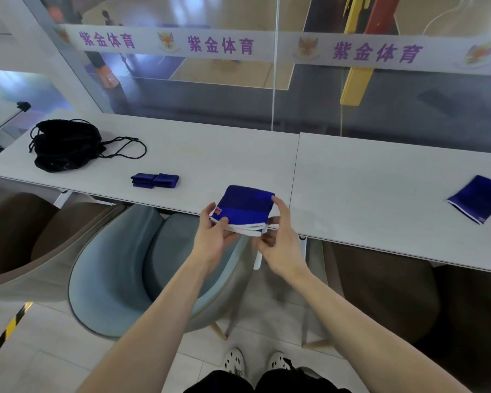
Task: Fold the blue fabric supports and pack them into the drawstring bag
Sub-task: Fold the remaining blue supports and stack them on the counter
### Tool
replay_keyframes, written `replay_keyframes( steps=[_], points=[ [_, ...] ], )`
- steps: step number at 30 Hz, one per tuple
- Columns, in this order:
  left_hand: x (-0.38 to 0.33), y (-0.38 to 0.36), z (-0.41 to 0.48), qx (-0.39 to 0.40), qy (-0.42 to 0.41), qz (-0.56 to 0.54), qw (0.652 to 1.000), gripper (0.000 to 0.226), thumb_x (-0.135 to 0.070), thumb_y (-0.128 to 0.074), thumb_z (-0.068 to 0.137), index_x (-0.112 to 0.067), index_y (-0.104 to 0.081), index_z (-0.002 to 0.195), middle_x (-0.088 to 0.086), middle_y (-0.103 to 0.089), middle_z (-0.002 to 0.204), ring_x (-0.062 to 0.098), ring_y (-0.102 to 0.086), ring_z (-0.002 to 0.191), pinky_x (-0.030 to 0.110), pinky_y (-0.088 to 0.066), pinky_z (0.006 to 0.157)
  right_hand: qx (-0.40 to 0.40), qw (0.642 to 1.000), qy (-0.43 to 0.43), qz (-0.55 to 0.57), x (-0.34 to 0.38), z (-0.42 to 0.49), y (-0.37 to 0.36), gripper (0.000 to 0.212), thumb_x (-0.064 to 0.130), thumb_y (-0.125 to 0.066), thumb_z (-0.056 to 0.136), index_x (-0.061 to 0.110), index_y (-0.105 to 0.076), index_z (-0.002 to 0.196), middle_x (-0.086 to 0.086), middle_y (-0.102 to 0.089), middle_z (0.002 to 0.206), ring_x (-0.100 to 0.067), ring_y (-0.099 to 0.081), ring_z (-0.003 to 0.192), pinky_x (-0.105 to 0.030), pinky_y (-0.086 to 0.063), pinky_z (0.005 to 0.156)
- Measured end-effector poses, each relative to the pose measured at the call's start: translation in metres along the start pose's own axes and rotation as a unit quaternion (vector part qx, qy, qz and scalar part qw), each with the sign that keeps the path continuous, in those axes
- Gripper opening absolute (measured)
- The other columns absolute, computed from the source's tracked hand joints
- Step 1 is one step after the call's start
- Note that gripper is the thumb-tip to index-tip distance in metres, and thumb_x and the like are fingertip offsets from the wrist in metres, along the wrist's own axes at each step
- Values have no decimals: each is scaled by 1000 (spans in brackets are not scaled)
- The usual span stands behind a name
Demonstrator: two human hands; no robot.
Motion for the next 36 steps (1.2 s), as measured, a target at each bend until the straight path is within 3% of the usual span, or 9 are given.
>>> replay_keyframes(
  steps=[4,8,14,18,22,25,28,31,36],
  points=[
    [-5,-17,-6,47,-9,-26,999,67,7,-50,108,-33,-42,161,22,-63,143,41,-72,128,50,-65,99,-9,993,81,-91,9,10,21,46,31,-79,97,38,-59,138,9,-59,124,-13,-73,98,-41,-63,93],
    [-9,-22,-2,46,-19,-11,999,46,8,-46,107,-15,-66,143,27,-66,143,39,-75,120,42,-66,94,53,993,52,-87,8,18,25,56,48,-85,91,45,-57,140,17,-58,133,-7,-70,107,-25,-59,95],
    [-12,-30,18,37,-4,-6,999,37,9,-41,105,2,-68,129,28,-72,134,39,-79,110,44,-66,96,-15,1000,7,-10,3,45,35,42,20,-69,101,43,-59,134,9,-74,117,-11,-77,91,-36,-63,83],
    [-12,-40,49,70,-1,21,997,38,9,-40,102,-3,-73,116,25,-71,137,42,-74,117,55,-61,106,-40,990,-74,114,-4,70,36,29,18,-71,102,23,-58,128,-1,-75,122,-16,-82,91,-44,-67,90],
    [-20,-53,81,91,-13,184,979,30,-4,-56,97,-21,-78,106,10,-74,117,26,-60,102,40,-51,93,-63,993,-71,69,2,108,42,19,13,-70,99,20,-67,116,4,-75,116,-10,-79,93,-39,-67,89],
    [-33,-61,103,89,-53,291,951,6,-26,-77,99,-32,-76,96,-3,-61,138,11,-54,130,28,-38,101,-73,994,-77,22,7,132,44,11,15,-73,98,19,-70,107,8,-76,105,-11,-81,79,-38,-66,83],
    [-55,-72,125,136,-137,328,925,22,-38,-81,98,-35,-71,117,-17,-46,161,-3,-39,154,29,-37,119,-79,993,-89,-6,10,157,41,7,15,-76,96,19,-70,97,3,-78,95,-14,-81,70,-37,-64,75],
    [-70,-90,145,201,-157,325,911,23,-29,-71,107,-33,-68,130,-15,-74,131,9,-71,124,34,-56,108,-64,993,-96,-34,10,179,34,10,15,-76,93,21,-69,91,3,-77,87,-16,-81,69,-45,-66,78],
    [-77,-85,183,145,-170,378,898,17,-19,-61,111,-30,-70,102,-16,-76,101,6,-74,96,21,-51,86,-66,989,-117,-62,4,201,26,8,17,-76,92,20,-68,89,5,-75,86,-15,-81,69,-49,-66,77]
  ],
)
Point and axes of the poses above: each hand's wrist, its own z-axis towards the middle knuckle, its own y-axis out of the back of the hand, x = y × z, the point moved 8 cm from there along z, towards the middle knuckle
